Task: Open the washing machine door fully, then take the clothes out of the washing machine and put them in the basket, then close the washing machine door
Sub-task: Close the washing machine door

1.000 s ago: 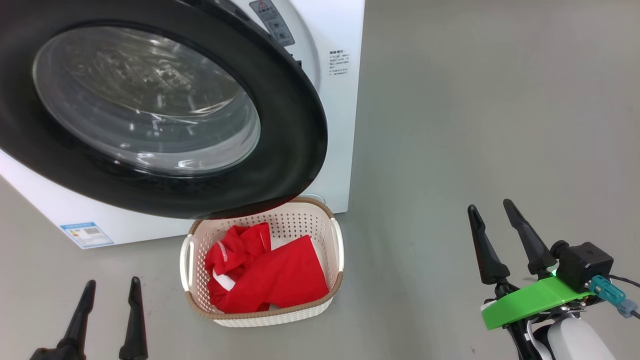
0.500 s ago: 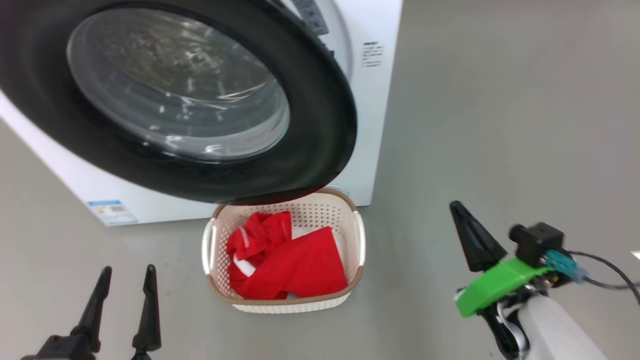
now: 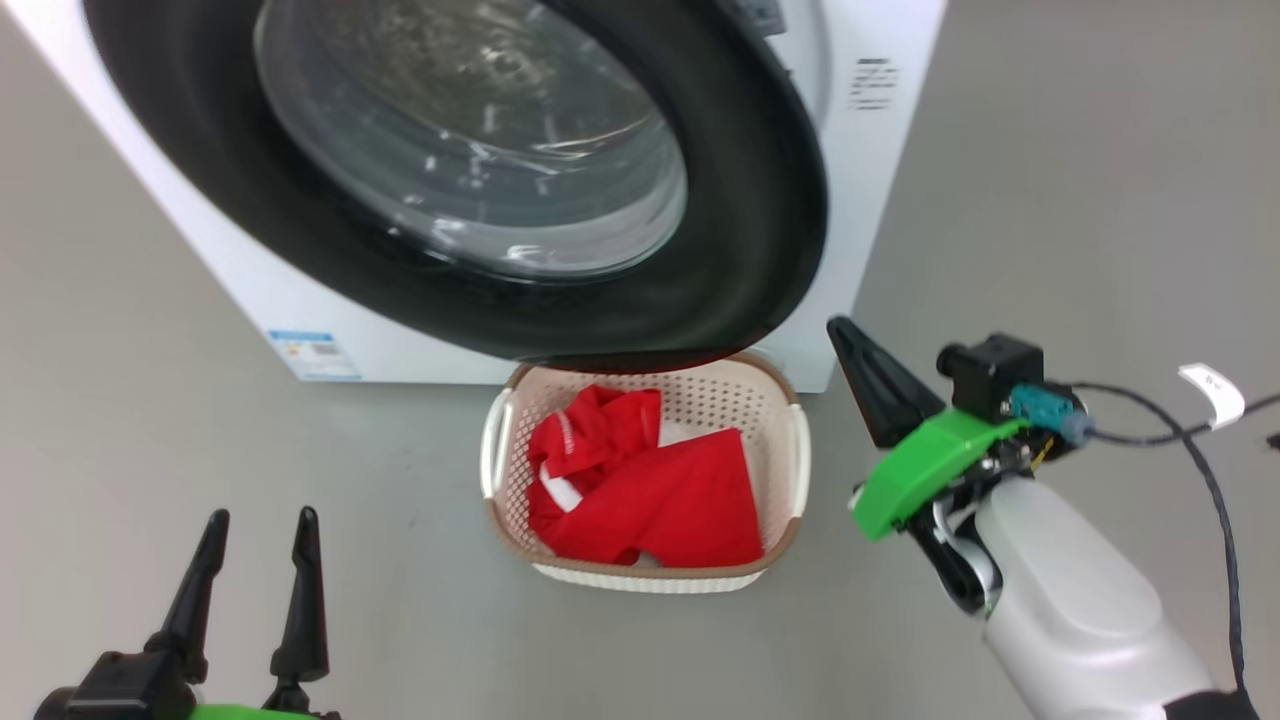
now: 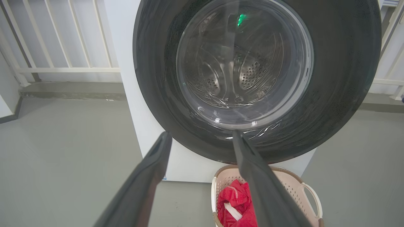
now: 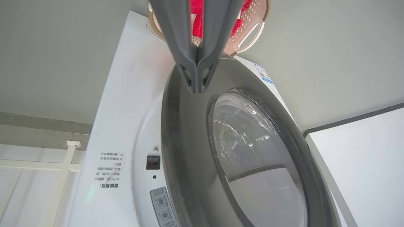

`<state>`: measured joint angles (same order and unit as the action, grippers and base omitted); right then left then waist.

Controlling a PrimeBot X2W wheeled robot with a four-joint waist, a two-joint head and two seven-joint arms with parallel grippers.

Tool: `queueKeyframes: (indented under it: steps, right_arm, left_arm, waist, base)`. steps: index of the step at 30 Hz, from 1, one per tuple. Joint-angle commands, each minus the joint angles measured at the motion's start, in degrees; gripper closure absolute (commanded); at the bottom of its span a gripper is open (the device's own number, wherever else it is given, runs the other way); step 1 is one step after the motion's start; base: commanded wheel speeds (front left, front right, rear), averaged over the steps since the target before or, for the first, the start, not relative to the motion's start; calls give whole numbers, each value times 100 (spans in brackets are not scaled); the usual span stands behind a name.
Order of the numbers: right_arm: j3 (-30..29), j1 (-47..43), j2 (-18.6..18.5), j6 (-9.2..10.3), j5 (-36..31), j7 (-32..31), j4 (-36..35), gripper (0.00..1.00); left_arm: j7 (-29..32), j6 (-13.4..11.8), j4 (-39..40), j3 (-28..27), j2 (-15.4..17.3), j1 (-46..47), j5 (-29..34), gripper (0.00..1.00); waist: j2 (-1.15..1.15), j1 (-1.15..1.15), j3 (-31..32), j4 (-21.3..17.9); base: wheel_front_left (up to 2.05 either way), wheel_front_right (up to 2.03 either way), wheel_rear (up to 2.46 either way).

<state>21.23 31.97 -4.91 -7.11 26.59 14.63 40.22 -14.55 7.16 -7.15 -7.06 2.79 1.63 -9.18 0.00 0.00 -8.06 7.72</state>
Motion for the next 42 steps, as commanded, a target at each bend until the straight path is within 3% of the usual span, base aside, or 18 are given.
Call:
queueKeyframes:
  steps: [1, 12, 23, 42]
  right_arm:
    - [112, 249, 104, -37, -14, 37, -96, 100]
    - [5, 788, 163, -37, -309, 37, -281, 100]
    - [-685, 1243, 170, -37, -608, 37, -416, 100]
    - [-613, 2352, -198, -37, -680, 37, -110, 100]
  left_arm:
    - [-45, 33, 153, -148, 59, 192, -53, 0]
    - [-45, 33, 177, -80, 24, 300, -71, 0]
    - [-45, 33, 98, 36, 11, 455, -195, 0]
    - [-45, 33, 34, 219, 10, 846, -352, 0]
  waist:
    - [0, 0, -133, 224]
    - [0, 0, -369, 476]
    - [0, 0, -578, 519]
    - [0, 0, -1261, 779]
  base:
    - [0, 0, 0]
    - [0, 0, 0]
    - [0, 0, 0]
    - [0, 0, 0]
